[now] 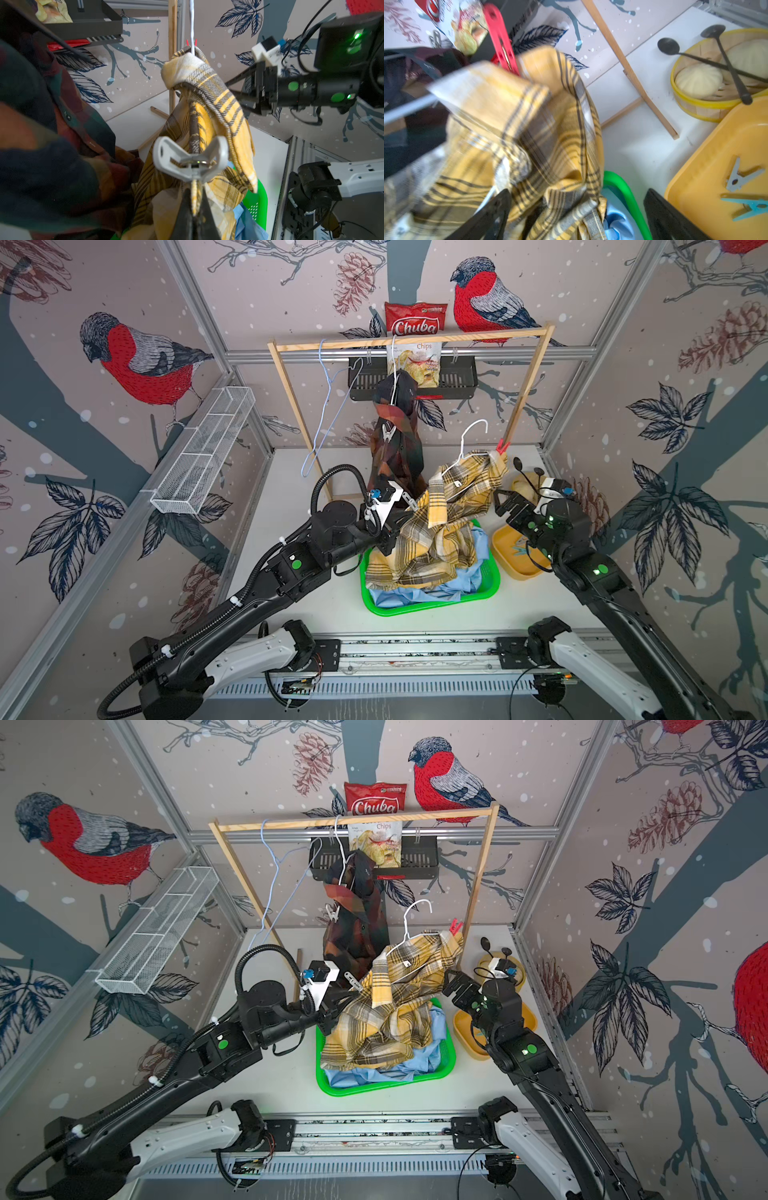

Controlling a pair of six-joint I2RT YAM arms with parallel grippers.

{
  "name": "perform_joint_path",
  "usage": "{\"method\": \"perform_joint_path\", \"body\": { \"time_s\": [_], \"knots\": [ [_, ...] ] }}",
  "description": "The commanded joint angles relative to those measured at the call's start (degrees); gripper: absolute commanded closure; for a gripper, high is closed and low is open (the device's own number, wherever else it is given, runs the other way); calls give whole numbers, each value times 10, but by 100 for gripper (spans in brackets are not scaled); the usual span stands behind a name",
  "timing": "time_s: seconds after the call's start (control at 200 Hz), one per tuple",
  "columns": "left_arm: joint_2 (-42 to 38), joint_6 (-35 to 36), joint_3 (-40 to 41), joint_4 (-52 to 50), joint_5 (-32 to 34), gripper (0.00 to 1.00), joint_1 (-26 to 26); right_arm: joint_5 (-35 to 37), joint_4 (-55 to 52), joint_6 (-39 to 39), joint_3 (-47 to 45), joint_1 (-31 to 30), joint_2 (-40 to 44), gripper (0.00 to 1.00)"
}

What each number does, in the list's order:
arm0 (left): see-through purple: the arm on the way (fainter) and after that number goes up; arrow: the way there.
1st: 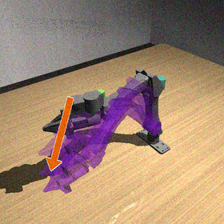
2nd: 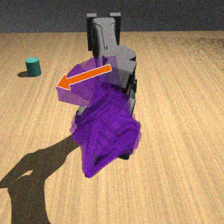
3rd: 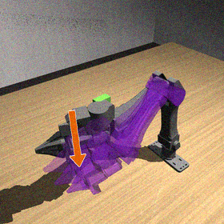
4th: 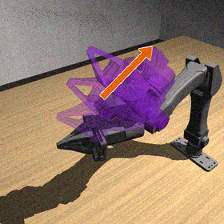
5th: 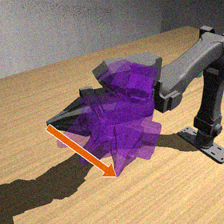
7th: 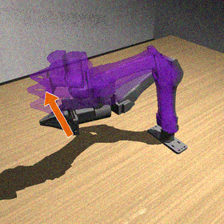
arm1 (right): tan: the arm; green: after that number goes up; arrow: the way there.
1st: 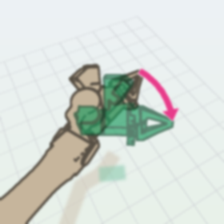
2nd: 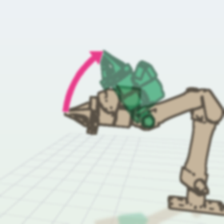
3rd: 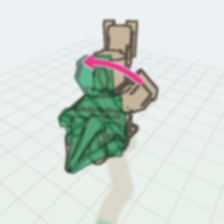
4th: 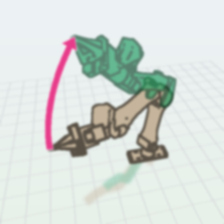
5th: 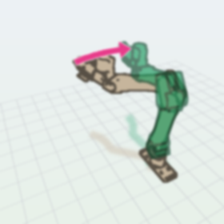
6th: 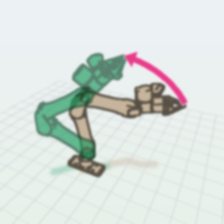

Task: Remove the clothespins securing long-sleeve shirts to the hanger
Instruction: Place the long-sleeve shirt at the bin.

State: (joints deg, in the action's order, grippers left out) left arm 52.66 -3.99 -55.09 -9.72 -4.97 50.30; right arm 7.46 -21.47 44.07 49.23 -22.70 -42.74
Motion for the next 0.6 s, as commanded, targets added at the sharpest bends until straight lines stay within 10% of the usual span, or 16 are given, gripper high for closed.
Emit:
{"method": "perform_joint_path", "body": {
  "time_s": [0.0, 0.395, 0.595],
  "knots": [
    [-28, 16, 32, 16, 14, 100, -1, -8, -2, -15, 26, 28, -1, 0],
    [-97, 65, 120, -4, 20, 100, 9, -139, -36, -10, 113, 156, -77, 0],
    [-52, 133, 128, 22, 132, 100, 101, -198, -36, -5, 101, 185, -99, 0]
  ]
}}
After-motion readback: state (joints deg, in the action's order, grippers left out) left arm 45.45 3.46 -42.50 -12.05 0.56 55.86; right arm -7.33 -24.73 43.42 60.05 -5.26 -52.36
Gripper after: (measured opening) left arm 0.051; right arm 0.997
